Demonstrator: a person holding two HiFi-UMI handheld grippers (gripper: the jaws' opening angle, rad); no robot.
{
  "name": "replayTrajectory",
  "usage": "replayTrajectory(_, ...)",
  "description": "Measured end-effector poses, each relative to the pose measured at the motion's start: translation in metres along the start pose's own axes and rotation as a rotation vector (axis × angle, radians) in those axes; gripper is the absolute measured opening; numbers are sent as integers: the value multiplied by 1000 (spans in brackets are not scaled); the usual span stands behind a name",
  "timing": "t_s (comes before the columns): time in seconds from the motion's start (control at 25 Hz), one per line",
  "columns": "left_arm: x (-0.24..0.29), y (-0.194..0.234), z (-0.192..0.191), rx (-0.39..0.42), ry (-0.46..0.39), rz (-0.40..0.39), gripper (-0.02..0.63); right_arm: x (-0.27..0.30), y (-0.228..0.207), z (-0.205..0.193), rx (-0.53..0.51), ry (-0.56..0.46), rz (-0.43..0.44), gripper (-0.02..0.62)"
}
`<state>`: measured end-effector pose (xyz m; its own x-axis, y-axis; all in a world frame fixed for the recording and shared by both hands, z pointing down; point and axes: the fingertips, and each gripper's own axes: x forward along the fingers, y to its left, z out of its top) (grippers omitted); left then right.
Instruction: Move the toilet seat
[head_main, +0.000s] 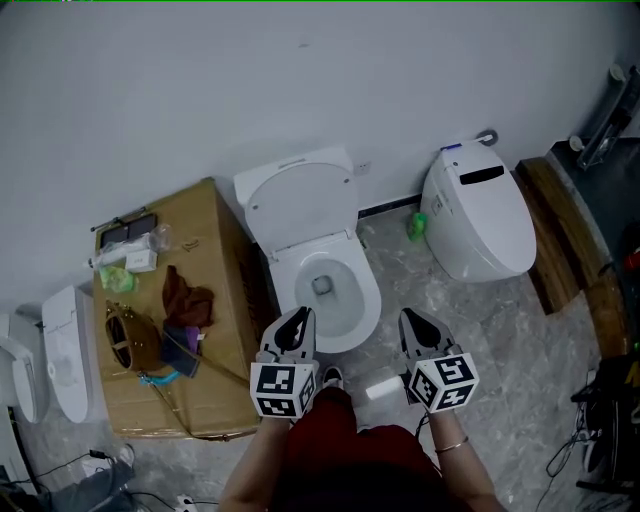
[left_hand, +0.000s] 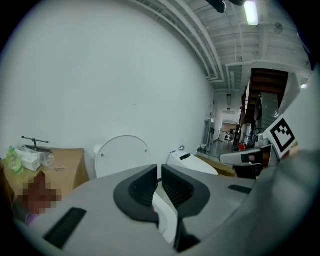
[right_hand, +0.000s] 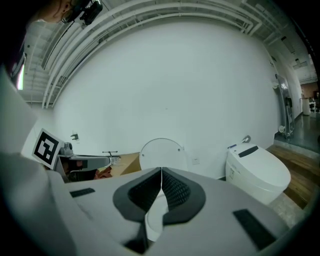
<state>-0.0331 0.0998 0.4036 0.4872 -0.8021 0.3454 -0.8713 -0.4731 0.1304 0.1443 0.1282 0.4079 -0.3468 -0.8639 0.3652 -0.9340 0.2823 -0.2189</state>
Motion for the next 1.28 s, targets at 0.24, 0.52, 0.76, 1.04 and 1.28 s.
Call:
replayTrajectory(0.24,29,37,-8,-38,36,-4,29,47,2,-2,2,56,-13,17)
replayTrajectory(0.52,51,58,-36,-79,101,4,29,81,-1,-27,24,135,5,17)
replayTrajectory(0.76,67,64,-68,-105,174,20,29,101,-13,-62,47,217,28,17)
replayTrajectory(1.04,90,69,-117,-167,261,55,30,132,-26,-106,71,304,58,18)
replayTrajectory(1.28,110,74,-175,-253,354,84,37,152,-40,-159,121,398,63,18)
